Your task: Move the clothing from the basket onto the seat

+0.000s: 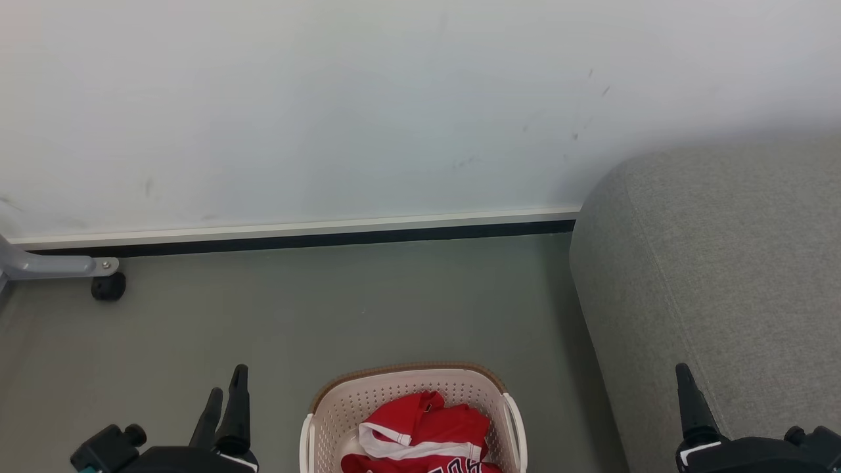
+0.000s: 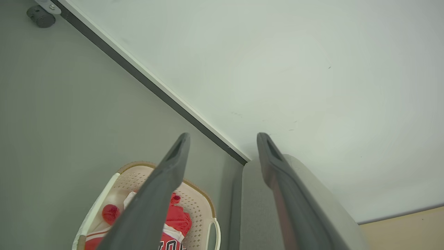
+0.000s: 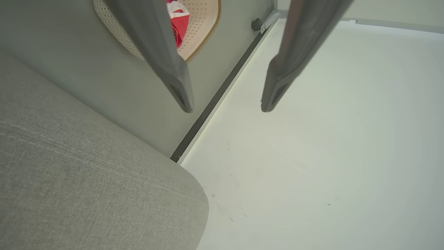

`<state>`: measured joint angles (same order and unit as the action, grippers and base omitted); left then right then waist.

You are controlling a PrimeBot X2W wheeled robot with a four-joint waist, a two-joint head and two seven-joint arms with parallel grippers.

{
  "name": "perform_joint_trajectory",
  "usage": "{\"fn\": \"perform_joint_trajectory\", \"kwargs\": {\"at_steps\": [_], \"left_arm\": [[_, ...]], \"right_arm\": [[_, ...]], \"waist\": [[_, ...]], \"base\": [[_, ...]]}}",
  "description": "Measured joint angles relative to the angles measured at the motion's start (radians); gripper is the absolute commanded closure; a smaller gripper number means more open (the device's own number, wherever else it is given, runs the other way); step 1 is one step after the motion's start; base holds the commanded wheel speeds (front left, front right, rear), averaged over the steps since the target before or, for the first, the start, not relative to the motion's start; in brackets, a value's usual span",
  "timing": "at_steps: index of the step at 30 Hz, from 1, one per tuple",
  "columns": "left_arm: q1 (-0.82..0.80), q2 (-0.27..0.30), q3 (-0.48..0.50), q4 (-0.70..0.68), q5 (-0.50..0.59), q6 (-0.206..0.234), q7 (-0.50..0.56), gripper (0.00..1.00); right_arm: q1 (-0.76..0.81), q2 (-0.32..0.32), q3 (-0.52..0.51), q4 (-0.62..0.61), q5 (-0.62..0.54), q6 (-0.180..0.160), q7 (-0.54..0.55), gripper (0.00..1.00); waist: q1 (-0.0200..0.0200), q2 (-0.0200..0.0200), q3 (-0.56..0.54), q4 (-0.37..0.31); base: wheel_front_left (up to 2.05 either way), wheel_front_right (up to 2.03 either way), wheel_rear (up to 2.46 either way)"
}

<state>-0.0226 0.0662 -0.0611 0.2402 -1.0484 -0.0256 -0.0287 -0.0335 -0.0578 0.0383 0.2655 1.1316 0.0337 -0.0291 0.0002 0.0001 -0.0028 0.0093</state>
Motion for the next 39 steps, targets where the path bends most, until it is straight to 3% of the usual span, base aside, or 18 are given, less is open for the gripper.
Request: {"fn": "perform_joint_trajectory", "kwargs": {"at_steps": [6,39], "left_arm": [[0.000,0.014,-0.021,-0.014,0.132,0.017,-0.019,0.00],[0.033,0.025,-0.057,-0.057,0.615,0.084,-0.124,0.00]], "right_arm": [[-0.001,-0.012,0.036,-0.012,-0.103,-0.017,-0.020,0.00],[-0.002,-0.060,0.154,-0.063,-0.514,-0.079,-0.124,0.00]], "waist": [[-0.0001,0.0000,-0.001,0.002],[-0.0001,0.0000,-0.001,0.006]], "base": [[0.00,0.00,0.00],[0.00,0.00,0.00]]}}
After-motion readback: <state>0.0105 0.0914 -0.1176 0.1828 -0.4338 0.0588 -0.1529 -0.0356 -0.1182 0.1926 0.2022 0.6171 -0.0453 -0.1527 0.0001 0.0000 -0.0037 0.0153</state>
